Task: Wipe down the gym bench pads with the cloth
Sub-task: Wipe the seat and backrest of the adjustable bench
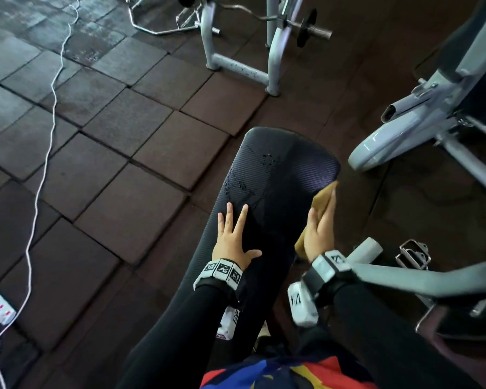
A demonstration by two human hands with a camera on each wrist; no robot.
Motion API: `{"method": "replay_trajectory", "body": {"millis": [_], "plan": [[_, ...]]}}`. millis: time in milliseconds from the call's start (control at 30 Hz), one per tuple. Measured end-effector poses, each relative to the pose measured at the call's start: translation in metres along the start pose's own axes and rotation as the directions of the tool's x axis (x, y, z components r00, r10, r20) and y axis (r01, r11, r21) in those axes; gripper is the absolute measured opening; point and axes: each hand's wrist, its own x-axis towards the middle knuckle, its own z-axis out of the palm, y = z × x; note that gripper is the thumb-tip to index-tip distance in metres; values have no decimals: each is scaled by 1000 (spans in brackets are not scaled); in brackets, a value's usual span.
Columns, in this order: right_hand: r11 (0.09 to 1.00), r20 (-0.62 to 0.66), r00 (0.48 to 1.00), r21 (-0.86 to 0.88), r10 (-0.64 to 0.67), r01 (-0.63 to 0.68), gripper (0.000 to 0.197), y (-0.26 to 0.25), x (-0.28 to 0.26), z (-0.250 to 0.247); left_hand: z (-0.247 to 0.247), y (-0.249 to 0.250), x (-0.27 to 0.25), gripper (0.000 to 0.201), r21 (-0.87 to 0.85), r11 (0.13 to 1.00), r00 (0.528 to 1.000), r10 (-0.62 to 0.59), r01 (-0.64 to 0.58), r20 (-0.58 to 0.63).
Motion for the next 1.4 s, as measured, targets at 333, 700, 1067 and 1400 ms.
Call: {"method": "replay_trajectory", "body": {"millis": [333,700,1067,1400], "plan": [[999,46,999,-41,-16,18,59,-19,51,-14,-1,0,-1,122,-13,1000,1000,-7,7,-3],[762,472,878,-596,77,253,44,-77,159,-23,-5,0,-1,119,-18,1000,999,-20,21,39],[806,443,865,-408,-236,429,50,-58,120,-54,-17,-39,-10,107,-100,987,990,-120,127,79],[660,568,821,-638,57,396,41,-129,160,25,-6,-45,-8,107,-212,974,996,-76,83,40]]}}
